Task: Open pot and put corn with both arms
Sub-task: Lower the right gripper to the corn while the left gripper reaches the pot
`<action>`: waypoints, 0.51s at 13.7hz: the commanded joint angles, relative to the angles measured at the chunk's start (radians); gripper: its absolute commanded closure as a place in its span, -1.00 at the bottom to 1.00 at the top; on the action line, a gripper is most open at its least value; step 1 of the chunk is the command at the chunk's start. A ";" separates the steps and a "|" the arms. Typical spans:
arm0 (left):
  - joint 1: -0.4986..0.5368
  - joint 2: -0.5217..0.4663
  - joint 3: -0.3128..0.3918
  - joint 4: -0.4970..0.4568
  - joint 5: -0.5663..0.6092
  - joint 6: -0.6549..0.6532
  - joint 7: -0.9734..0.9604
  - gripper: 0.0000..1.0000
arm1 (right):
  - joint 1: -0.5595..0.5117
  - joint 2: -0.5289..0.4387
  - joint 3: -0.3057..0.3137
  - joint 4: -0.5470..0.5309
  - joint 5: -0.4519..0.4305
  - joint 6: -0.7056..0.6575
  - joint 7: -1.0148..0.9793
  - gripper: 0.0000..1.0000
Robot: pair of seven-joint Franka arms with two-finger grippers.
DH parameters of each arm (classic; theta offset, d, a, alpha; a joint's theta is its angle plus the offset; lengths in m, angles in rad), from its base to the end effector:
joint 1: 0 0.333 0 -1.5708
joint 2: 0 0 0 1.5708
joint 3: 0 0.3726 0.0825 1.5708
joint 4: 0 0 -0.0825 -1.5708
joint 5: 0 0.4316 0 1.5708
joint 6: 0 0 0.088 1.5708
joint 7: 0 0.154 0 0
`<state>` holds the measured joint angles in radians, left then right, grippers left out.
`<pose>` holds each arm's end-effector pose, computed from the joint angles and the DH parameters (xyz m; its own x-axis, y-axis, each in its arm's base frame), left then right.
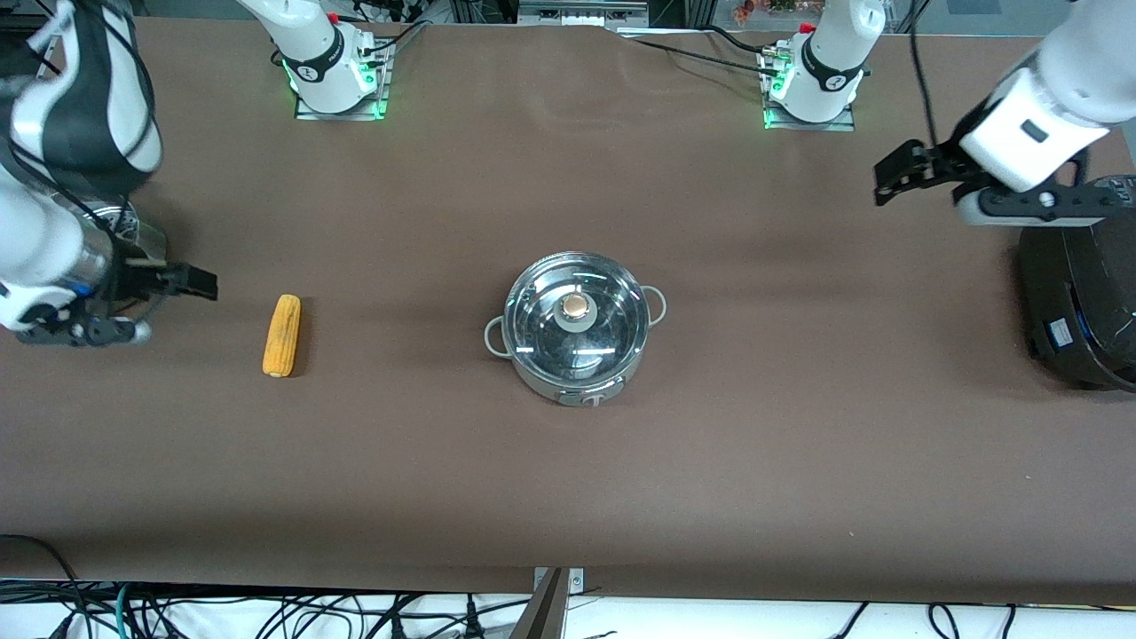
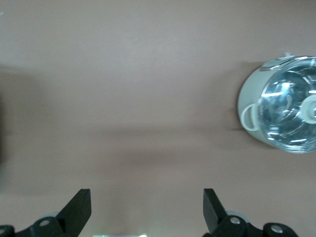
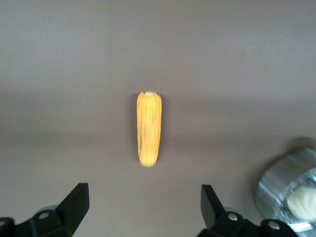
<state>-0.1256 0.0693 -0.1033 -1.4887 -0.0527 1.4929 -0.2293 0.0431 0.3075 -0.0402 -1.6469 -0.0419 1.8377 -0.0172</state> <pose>0.5988 -0.1459 0.6281 0.9971 -0.0036 -0.0764 -0.0003 -0.9991 0.0436 0.6920 -0.0009 0.4152 0.9926 0.0316 -0.1174 0.0375 -0.9981 0.0490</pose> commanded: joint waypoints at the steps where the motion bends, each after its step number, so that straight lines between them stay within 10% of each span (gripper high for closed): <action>1: -0.092 0.085 -0.006 0.001 0.020 0.088 -0.010 -1.00 | -0.002 0.120 0.000 0.000 0.013 0.121 -0.004 -1.00; 7: -0.175 0.219 -0.006 0.008 -0.036 0.095 -0.118 -0.93 | -0.003 0.199 0.000 -0.181 0.033 0.432 -0.009 -1.00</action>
<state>-0.2824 0.2634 -0.1139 -1.5016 -0.0382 1.5909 -0.2611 0.0421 0.5339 -0.0407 -1.7626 -0.0375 2.2184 -0.0172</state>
